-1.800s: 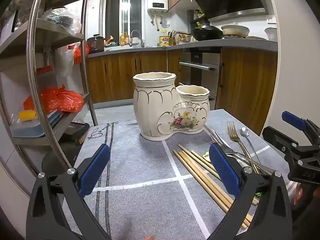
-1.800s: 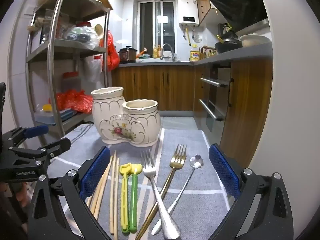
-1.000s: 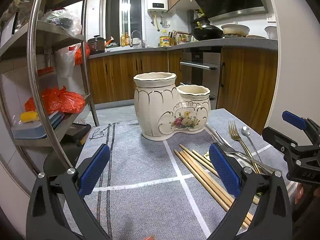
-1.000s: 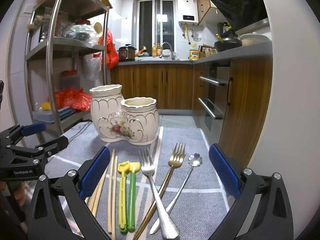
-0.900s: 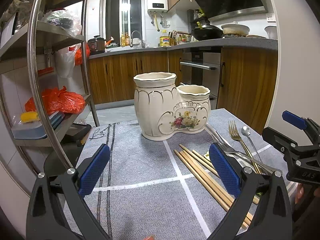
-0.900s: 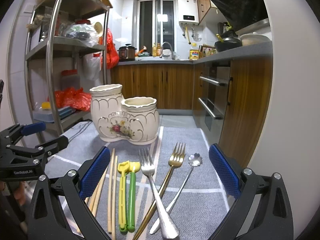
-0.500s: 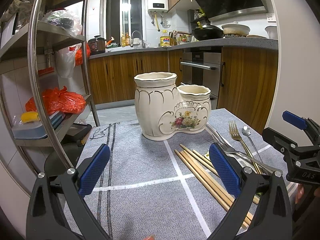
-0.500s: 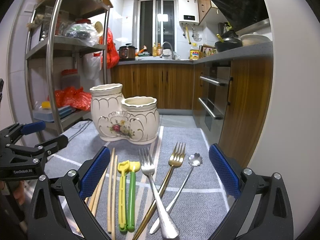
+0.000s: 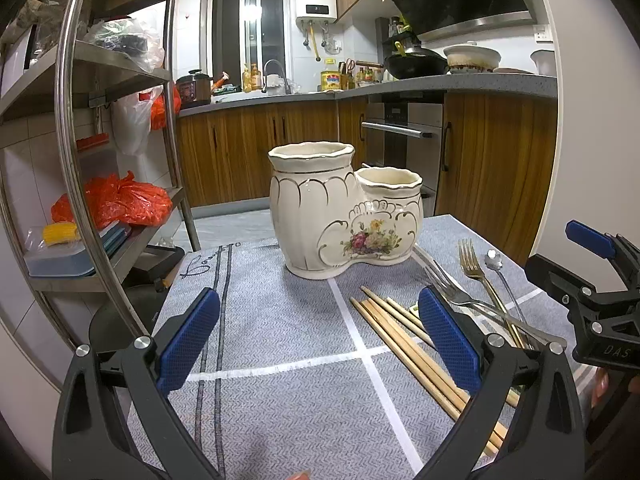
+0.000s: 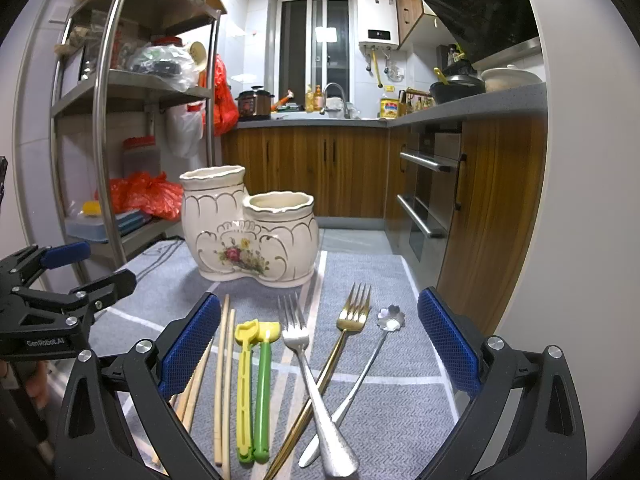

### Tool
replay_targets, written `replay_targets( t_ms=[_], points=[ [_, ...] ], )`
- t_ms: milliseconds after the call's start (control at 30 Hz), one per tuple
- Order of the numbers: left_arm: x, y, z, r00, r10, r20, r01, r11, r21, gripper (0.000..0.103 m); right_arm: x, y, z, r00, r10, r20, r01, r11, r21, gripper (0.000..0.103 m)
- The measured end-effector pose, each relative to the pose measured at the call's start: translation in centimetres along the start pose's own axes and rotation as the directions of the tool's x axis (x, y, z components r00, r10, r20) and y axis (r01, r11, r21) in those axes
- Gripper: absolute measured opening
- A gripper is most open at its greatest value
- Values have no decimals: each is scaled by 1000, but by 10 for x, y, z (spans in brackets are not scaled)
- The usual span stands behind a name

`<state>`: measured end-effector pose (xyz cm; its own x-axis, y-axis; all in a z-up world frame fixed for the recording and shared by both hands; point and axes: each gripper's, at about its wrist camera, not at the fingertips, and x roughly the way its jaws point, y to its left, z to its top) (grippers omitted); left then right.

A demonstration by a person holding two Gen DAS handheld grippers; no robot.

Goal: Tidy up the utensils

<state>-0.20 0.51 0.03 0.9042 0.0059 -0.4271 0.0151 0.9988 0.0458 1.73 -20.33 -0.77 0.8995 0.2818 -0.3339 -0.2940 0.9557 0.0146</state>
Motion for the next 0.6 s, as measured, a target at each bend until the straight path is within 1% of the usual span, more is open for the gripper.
replay_targets(
  t_ms=[600],
  points=[
    [0,1,-1,1000,0,-1,0,1000,0,98,1,0,-2,1000,-1,-2,1,1000,-3,98]
  ],
)
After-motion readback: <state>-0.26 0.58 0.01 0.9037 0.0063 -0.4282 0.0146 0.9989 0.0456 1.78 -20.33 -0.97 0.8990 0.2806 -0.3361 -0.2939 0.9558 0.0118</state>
